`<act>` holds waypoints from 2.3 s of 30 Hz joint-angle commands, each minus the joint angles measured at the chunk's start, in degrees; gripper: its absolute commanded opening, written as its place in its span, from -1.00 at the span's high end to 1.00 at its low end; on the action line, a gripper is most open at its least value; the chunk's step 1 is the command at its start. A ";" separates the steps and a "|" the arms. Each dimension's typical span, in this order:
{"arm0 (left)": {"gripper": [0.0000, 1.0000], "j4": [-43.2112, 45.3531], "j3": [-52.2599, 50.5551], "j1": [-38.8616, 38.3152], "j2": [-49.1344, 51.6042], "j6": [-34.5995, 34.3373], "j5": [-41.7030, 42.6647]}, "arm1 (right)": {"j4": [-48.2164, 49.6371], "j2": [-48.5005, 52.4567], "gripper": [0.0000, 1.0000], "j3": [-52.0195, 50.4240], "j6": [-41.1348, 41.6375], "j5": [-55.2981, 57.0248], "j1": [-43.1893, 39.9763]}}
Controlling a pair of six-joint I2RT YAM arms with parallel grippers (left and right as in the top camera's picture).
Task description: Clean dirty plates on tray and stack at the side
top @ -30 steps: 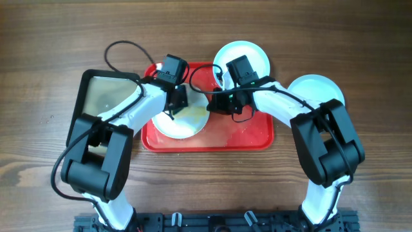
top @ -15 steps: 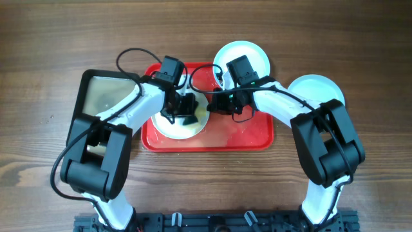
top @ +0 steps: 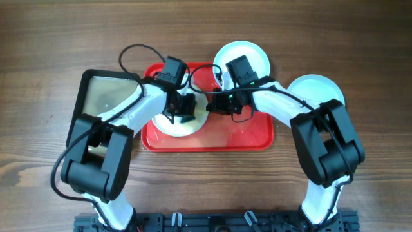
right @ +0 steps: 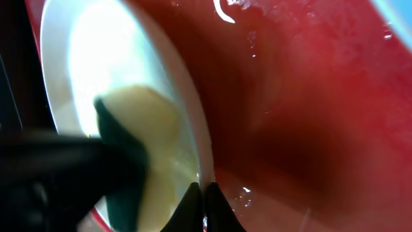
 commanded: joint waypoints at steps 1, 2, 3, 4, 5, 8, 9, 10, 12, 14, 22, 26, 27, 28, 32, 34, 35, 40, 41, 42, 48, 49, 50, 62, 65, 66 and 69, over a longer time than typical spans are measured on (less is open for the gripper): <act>0.92 -1.16 -0.61 0.09 0.83 -11.34 -32.28 | 0.02 0.37 0.91 0.26 0.31 -0.66 0.02; 0.92 -1.62 -0.61 -0.24 0.83 -12.66 -37.33 | 0.02 0.39 0.92 0.26 0.28 -0.66 0.02; 0.92 -1.95 -0.61 -0.50 0.83 -13.20 -39.87 | 0.02 0.37 0.91 0.26 0.28 -0.66 0.02; 0.92 -2.45 -0.61 -0.85 0.83 -14.27 -41.75 | 0.02 0.37 0.91 0.26 0.31 -0.66 0.02; 0.92 -2.80 -0.61 -1.27 0.83 -14.47 -41.99 | 0.02 0.39 0.91 0.26 0.31 -0.66 0.02; 0.92 -3.23 -0.61 -2.86 0.83 -15.87 -39.65 | 0.02 0.37 0.91 0.26 0.33 -0.66 0.02; 0.92 -3.08 -0.61 -3.28 0.83 -15.82 -37.13 | 0.02 0.37 0.91 0.26 0.33 -0.66 0.02; 0.92 -2.82 -0.61 -3.74 0.83 -15.17 -30.97 | 0.02 0.39 0.91 0.26 0.33 -0.63 0.02; 0.92 -2.43 -0.61 -3.91 0.83 -15.21 -18.64 | 0.02 0.39 0.92 0.26 0.28 -0.63 0.02; 0.92 -1.29 -0.59 -3.56 0.83 -15.21 -6.47 | 0.02 0.37 0.91 0.26 0.28 -0.66 0.02; 0.92 2.16 -0.59 -3.37 0.83 -13.94 9.73 | 1.57 0.39 0.91 0.26 4.61 5.99 2.21; 0.92 2.14 -0.59 -3.37 0.83 -13.94 9.29 | 2.82 0.39 0.91 0.26 6.03 10.25 5.25; 0.92 2.14 -0.59 -3.34 0.83 -13.92 8.85 | 2.84 0.37 0.91 0.26 6.05 10.43 5.44; 0.92 2.14 -0.59 -3.23 0.83 -13.94 8.28 | 2.84 0.37 0.91 0.26 6.08 10.40 5.46; 0.92 -0.26 1.64 -1.25 0.74 -14.25 2.86 | 2.54 0.37 0.91 0.26 6.47 10.38 5.44; 0.92 -4.52 4.74 -0.02 0.55 -14.40 -4.13 | 1.97 0.37 0.91 0.28 6.86 10.36 5.16; 0.92 -7.45 6.99 0.61 0.46 -14.40 -9.09 | 1.53 0.37 0.91 0.28 7.56 10.21 4.85; 0.92 -16.70 17.03 3.63 0.37 -14.38 -25.11 | 0.92 0.28 0.91 0.28 7.54 8.52 3.87; 0.92 -17.29 19.15 4.70 0.37 -14.36 -25.46 | 0.83 0.22 0.91 0.28 7.50 8.35 3.82; 0.92 -17.62 20.61 5.35 0.37 -14.36 -25.42 | 0.70 0.13 0.92 0.28 7.45 8.35 3.82; 0.92 -20.33 28.50 8.35 0.17 -14.32 -19.52 | -2.08 -4.63 0.91 0.50 3.23 11.91 3.82; 0.92 -20.20 28.50 8.68 0.15 -14.32 -16.96 | -2.80 -6.16 0.91 0.50 2.25 13.79 3.82; 0.92 -20.24 28.48 9.01 0.17 -14.32 -14.93 | -3.32 -7.58 0.91 0.50 0.68 15.21 3.87; 0.92 -20.20 28.44 9.42 0.42 -14.32 -12.61 | -12.28 -30.10 0.91 0.50 -17.42 59.25 9.01; 0.92 -20.04 28.41 9.42 0.83 -14.34 -12.59 | -12.41 -33.51 0.91 0.50 -19.43 72.08 13.18; 0.92 -20.02 28.37 9.42 0.87 -14.32 -12.59 | -12.37 -33.75 0.91 0.50 -21.29 75.03 14.49; 0.92 -20.02 28.37 9.40 0.87 -14.34 -12.59 | -12.39 -33.77 0.92 0.50 -28.30 88.46 20.85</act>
